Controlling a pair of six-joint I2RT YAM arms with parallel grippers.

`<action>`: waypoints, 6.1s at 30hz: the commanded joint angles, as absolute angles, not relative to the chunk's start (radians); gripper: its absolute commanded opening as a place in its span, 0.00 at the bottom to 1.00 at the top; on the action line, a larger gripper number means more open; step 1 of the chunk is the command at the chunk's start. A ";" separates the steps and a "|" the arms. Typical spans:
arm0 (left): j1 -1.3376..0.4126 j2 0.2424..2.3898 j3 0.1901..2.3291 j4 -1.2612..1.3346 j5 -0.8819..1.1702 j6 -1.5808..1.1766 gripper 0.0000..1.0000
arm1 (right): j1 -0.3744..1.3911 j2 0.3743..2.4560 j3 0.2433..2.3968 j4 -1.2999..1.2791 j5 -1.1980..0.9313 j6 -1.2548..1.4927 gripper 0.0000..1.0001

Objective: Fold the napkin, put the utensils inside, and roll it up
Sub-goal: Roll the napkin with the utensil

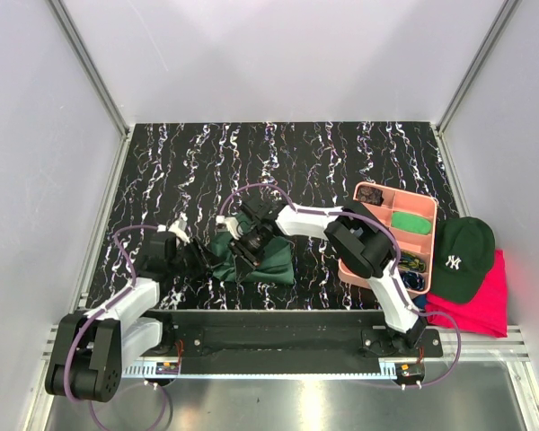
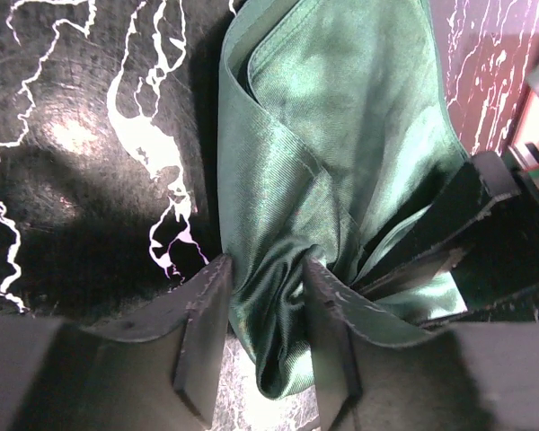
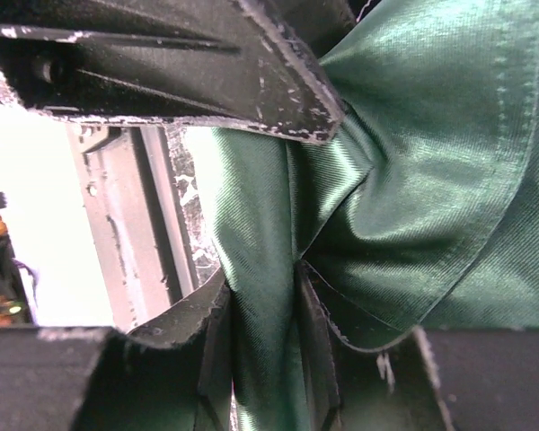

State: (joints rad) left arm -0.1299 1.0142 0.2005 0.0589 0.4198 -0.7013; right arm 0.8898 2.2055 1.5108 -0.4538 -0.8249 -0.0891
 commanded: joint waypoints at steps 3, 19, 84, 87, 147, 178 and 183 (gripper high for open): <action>-0.130 1.032 0.187 0.103 0.469 -0.690 0.25 | 0.854 2.306 1.534 -0.546 -0.810 -0.101 0.37; -0.130 1.108 0.235 0.038 0.448 -0.670 0.00 | 0.844 2.126 1.588 -0.540 -0.583 -0.095 0.59; -0.130 1.350 0.397 0.057 0.483 -0.621 0.00 | 1.077 1.962 1.173 -0.091 -0.150 -0.456 0.64; -0.130 1.381 0.411 0.063 0.486 -0.617 0.00 | 1.077 1.962 1.177 -0.103 -0.149 -0.460 0.59; -0.138 1.091 0.150 0.288 0.538 -0.689 0.57 | 0.805 2.333 1.399 -0.423 -0.902 -0.124 0.30; -0.156 1.272 0.262 0.146 0.482 -0.677 0.00 | 0.795 1.953 1.233 -0.345 -0.565 -0.043 0.59; -0.161 1.287 0.301 0.109 0.483 -0.652 0.00 | 0.827 1.835 1.149 -0.249 -0.465 -0.075 0.69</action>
